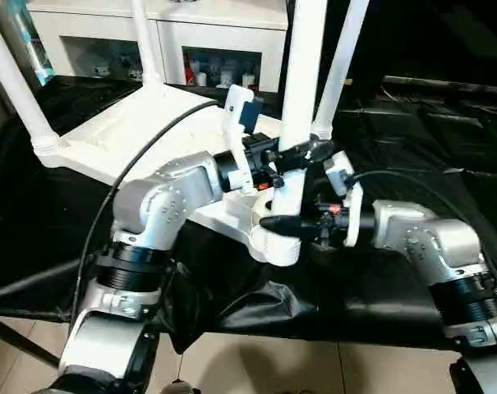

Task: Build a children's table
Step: Pick table leg

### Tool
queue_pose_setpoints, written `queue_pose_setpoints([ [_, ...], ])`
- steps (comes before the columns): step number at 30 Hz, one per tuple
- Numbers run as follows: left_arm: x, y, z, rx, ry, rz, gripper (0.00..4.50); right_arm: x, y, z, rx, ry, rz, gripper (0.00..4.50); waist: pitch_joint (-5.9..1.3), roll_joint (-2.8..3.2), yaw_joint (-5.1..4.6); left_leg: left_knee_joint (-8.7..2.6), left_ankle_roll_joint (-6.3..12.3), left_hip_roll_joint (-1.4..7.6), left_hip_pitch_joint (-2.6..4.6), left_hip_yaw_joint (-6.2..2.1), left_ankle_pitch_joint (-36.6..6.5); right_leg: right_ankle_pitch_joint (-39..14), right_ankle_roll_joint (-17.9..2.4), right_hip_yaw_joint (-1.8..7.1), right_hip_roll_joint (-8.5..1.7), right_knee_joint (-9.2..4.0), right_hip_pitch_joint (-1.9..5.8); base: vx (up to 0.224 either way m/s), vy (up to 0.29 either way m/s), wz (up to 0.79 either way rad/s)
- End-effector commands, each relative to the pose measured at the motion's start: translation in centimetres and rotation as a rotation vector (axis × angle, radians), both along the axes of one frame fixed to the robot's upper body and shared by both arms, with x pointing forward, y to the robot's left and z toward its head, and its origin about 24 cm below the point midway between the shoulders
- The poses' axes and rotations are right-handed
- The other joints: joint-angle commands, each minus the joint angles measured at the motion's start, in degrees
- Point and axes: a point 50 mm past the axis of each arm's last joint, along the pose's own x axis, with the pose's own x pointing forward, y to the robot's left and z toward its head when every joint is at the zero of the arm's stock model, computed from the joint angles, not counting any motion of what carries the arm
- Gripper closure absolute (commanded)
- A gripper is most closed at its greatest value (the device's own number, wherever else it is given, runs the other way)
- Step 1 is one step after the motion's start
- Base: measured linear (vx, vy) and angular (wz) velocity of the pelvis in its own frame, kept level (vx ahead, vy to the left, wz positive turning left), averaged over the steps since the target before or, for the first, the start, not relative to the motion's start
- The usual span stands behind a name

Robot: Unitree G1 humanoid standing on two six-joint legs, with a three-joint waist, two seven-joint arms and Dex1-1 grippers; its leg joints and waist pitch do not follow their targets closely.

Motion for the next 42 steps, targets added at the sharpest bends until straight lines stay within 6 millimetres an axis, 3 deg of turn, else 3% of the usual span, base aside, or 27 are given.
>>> queue_pose_setpoints([
  [1,0.2,-0.3,0.7,0.003,-0.028,-0.007,2.64,0.0,-0.1,0.7,0.006,-0.020,0.007,1.52,-5.01,-0.73,0.28,-3.39,2.25,0.49,0.61,0.32,-6.25,-13.03,-10.37,1.84,-2.60,-3.76,4.22,0.000,0.000,0.00],
  [11,0.0,-0.4,0.7,0.000,-0.038,-0.023,2.64,-0.2,-0.2,0.2,-0.021,0.001,0.016,1.52,-4.99,-0.75,0.28,-3.39,2.12,0.48,0.56,0.30,-6.31,-13.41,-10.21,1.82,-2.61,-3.78,4.23,0.000,0.000,0.00],
  [23,-0.5,-0.9,0.5,0.004,-0.033,-0.069,2.64,-0.2,-0.2,0.0,-0.016,0.019,0.022,2.51,-5.00,-0.57,0.30,-3.39,2.11,0.49,0.56,0.28,-6.33,-13.28,-10.32,1.81,-2.61,-3.77,4.22,0.000,0.000,0.00],
  [37,-0.5,-1.2,0.4,0.002,-0.039,-0.059,2.64,-0.3,-0.4,-0.2,-0.018,0.019,0.018,2.55,-5.03,-0.70,0.26,-3.38,2.06,0.48,0.58,0.27,-6.68,-13.02,-10.52,1.79,-2.58,-3.80,4.29,0.000,0.000,0.00],
  [39,-0.5,-1.1,0.3,-0.001,-0.027,-0.056,2.08,-0.4,-0.3,-0.2,-0.016,0.018,0.019,2.55,-5.04,-0.64,0.30,-3.36,2.09,0.50,0.57,0.26,-6.54,-12.96,-10.53,1.81,-2.62,-3.79,4.28,0.000,0.000,0.00],
  [42,-0.5,-1.1,0.1,-0.025,-0.019,-0.048,1.90,-0.3,-0.2,-0.1,-0.005,0.015,0.022,2.56,-4.98,-0.72,0.30,-3.37,2.17,0.48,0.51,0.28,-6.56,-13.46,-10.41,1.79,-2.61,-3.84,4.27,0.000,0.000,0.00],
])
